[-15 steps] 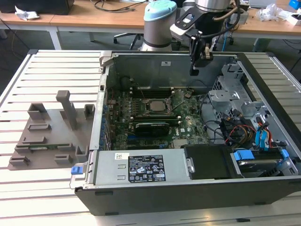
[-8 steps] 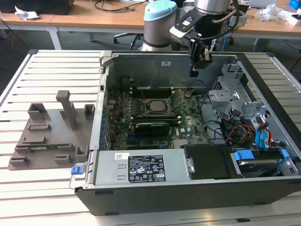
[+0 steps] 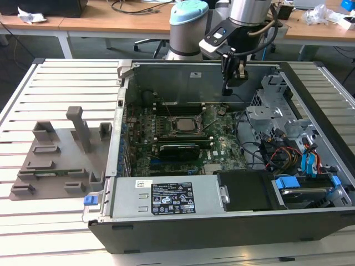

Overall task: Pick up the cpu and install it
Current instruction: 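Close the cpu cover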

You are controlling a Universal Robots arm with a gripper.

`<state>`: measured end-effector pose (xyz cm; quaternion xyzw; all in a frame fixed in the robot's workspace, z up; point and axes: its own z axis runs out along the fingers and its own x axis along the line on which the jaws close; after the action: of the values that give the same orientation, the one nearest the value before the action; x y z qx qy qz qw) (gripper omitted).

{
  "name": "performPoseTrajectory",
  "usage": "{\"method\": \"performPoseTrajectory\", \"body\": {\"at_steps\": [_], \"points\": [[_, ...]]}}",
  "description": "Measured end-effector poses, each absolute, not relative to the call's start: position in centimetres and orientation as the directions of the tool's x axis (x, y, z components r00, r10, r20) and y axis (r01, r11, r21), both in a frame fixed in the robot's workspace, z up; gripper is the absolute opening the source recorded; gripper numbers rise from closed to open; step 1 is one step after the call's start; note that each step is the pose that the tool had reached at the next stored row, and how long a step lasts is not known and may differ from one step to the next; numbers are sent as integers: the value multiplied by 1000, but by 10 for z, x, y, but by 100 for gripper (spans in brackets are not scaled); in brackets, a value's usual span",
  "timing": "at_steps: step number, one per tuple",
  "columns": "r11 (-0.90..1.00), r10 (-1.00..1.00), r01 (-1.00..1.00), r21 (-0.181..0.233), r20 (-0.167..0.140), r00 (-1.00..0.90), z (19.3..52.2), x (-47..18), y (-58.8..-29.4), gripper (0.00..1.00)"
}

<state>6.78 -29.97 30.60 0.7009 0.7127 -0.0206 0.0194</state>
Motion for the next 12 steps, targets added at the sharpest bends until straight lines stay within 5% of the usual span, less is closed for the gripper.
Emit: {"method": "performPoseTrajectory", "body": {"at_steps": [12], "points": [[17, 998, 1000, -2, -57, -17, 288, 68, -300, 11]]}}
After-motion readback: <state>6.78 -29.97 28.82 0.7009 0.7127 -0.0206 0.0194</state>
